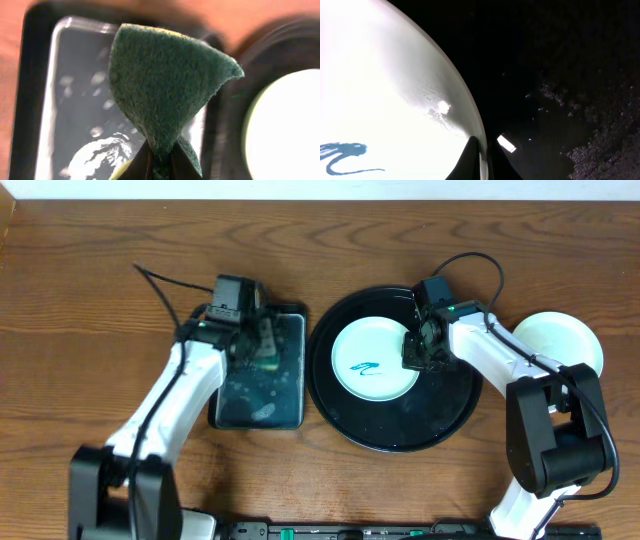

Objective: Clean dirty plates on tray and stack at the side
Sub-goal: 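Carry the green sponge with the left gripper onto the plate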

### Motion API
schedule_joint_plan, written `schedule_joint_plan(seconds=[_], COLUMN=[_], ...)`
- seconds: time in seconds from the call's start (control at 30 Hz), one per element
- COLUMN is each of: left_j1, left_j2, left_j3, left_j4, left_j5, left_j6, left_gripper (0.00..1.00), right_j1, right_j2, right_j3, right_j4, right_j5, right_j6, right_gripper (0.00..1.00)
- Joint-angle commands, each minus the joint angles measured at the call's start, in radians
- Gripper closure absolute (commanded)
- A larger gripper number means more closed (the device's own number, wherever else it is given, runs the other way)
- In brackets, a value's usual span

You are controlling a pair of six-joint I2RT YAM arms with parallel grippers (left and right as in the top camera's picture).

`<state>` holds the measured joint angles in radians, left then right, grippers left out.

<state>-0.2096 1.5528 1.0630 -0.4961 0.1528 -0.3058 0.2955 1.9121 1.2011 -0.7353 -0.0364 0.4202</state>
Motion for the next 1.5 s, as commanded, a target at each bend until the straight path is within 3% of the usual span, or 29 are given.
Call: schedule_joint_plan(seconds=[0.0,0.13,0.37,0.57,0.97,1.47], left_j1=[-0.039,-0.099,-0.16,-0.221,-0.332,-0.439], left_j2=[-0.048,-0.05,-0.047,-0.022,0.245,0.502], left_j3=[0.033,0.044,0.207,0.246,0.38,0.379], left_j4=[0.05,0.085,-0.024,-0.005,-0.087,-0.055], left_j5=[0.069,0.097,0.098,0.098,0.151,0.15], left_j6=[-0.018,-0.036,-0.058,-0.059,-0.058,-0.058], left_gripper=[0.93,0.93,0.92,0.92,0.92,0.92], right_j1=[0.007,0.007,0.007,0.007,0.007,0.007], right_j2=[0.025,0.025,0.026,0.025,0.026,0.025], right_j3=[-0.04,-0.04,-0.04,-0.04,-0.04,-0.04], right_j4=[-0.016,-0.016,-0.016,-0.016,-0.016,-0.017], right_j5=[0.012,-0.01,-0.01,-0.01,-0.01,-0.009], right_j6=[-0.01,-0.01,-0.01,-0.01,-0.01,-0.011], right_gripper=[0.99,0.99,0.99,0.99,0.99,0.99])
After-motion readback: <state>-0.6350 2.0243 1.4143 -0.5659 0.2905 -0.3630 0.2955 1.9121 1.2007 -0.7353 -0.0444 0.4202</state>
